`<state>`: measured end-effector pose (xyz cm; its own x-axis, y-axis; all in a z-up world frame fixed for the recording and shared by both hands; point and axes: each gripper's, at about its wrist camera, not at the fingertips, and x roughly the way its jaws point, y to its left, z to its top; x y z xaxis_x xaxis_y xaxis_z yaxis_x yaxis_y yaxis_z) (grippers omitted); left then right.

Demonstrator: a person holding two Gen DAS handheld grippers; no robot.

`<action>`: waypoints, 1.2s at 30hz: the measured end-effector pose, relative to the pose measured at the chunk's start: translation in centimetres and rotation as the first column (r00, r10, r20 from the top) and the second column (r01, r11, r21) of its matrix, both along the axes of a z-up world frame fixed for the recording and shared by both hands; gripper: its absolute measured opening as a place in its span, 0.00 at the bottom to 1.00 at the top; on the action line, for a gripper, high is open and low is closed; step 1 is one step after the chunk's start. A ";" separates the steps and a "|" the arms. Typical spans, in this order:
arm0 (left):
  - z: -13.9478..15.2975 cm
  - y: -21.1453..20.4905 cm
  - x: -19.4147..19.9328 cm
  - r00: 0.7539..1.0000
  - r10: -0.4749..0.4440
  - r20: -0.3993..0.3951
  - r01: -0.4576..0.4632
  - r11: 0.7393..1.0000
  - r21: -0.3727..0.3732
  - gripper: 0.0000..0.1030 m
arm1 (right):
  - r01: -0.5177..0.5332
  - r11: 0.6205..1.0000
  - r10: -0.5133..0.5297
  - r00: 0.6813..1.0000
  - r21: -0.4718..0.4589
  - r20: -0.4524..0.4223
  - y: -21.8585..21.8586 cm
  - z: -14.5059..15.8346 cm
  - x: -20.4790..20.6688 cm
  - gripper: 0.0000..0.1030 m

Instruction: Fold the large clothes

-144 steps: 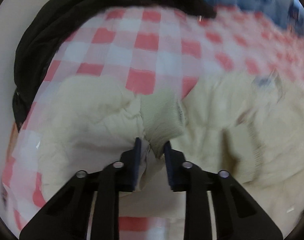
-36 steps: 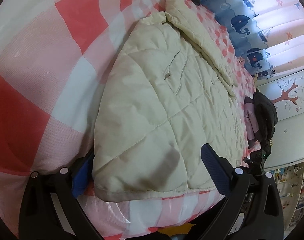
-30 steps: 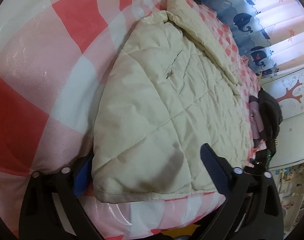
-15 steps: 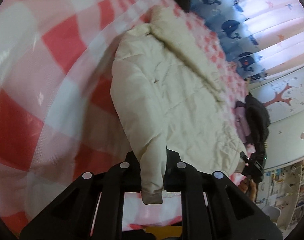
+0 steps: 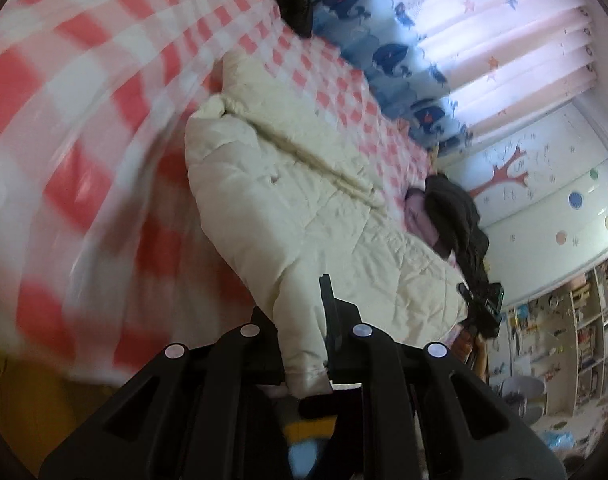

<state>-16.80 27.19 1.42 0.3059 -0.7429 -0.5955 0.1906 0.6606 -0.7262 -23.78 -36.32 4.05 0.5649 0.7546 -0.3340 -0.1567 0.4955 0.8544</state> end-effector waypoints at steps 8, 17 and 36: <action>-3.0 6.6 -2.5 0.977 0.206 -0.059 -0.172 0.916 0.362 0.60 | 0.097 0.919 -0.180 0.965 -0.382 -0.189 -2.5 -3.0 -2.1 0.45; 2.6 -4.3 9.7 0.977 0.073 0.198 -0.139 0.929 0.343 0.86 | 0.105 0.945 -0.151 0.981 -0.309 -0.126 0.0 -2.5 18.8 0.73; -4.3 -14.9 26.4 0.964 0.197 0.181 -0.234 0.949 0.212 0.88 | 0.339 0.815 -0.284 0.941 -0.470 0.185 1.4 1.6 29.5 0.14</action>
<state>9.55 12.27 -2.92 0.5459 -0.4978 -0.6739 0.1238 0.8434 -0.5228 5.73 -34.88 5.67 0.7926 0.2863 -0.5383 0.0057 0.8794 0.4761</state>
